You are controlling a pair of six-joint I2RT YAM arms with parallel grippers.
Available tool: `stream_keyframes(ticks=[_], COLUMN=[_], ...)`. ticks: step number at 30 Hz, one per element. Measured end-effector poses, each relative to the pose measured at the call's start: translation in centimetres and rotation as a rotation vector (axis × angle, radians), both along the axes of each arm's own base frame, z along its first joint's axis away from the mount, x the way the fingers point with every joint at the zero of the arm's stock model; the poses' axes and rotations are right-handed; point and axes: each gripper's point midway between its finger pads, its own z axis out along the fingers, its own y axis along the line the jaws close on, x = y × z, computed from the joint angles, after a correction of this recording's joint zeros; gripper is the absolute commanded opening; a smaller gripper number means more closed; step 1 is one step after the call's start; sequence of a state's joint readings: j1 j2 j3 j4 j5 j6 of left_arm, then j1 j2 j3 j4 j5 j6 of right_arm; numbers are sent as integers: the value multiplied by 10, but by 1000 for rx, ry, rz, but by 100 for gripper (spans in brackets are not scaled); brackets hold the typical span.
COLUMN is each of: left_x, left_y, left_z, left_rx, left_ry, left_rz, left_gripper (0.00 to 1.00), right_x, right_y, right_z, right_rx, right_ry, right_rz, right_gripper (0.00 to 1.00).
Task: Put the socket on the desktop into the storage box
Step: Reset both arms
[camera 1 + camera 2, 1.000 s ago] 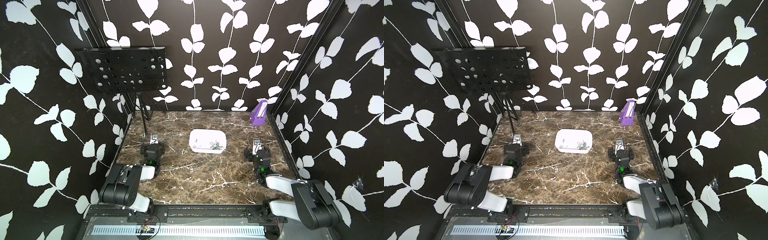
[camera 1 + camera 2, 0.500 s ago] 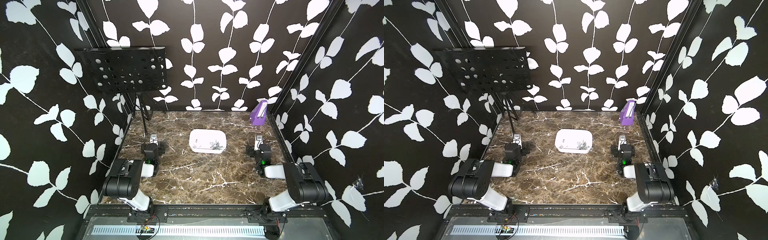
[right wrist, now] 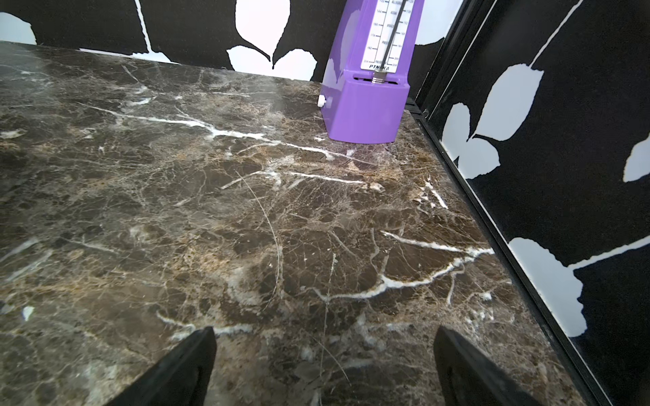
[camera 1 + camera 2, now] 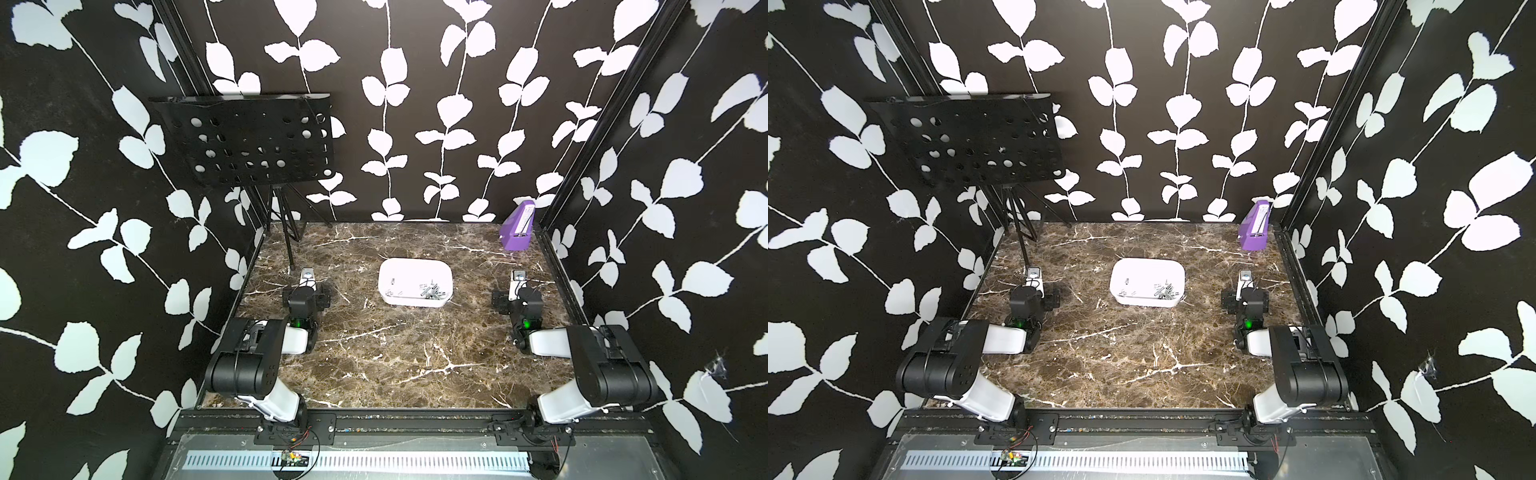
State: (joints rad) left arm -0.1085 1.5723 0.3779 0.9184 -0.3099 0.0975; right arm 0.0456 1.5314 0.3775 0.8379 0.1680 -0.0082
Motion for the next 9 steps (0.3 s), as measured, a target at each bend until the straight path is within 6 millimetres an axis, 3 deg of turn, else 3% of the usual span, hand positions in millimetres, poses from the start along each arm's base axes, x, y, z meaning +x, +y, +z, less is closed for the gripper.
stream_keyframes(ticks=[9], left_x=[0], left_y=[0], left_z=[0], left_rx=[0], left_ry=[0], left_rz=[0], left_gripper=[99], right_x=[0], right_y=[0], right_z=[-1], right_rx=[1], right_ry=[4], right_rz=[0], right_gripper=[99])
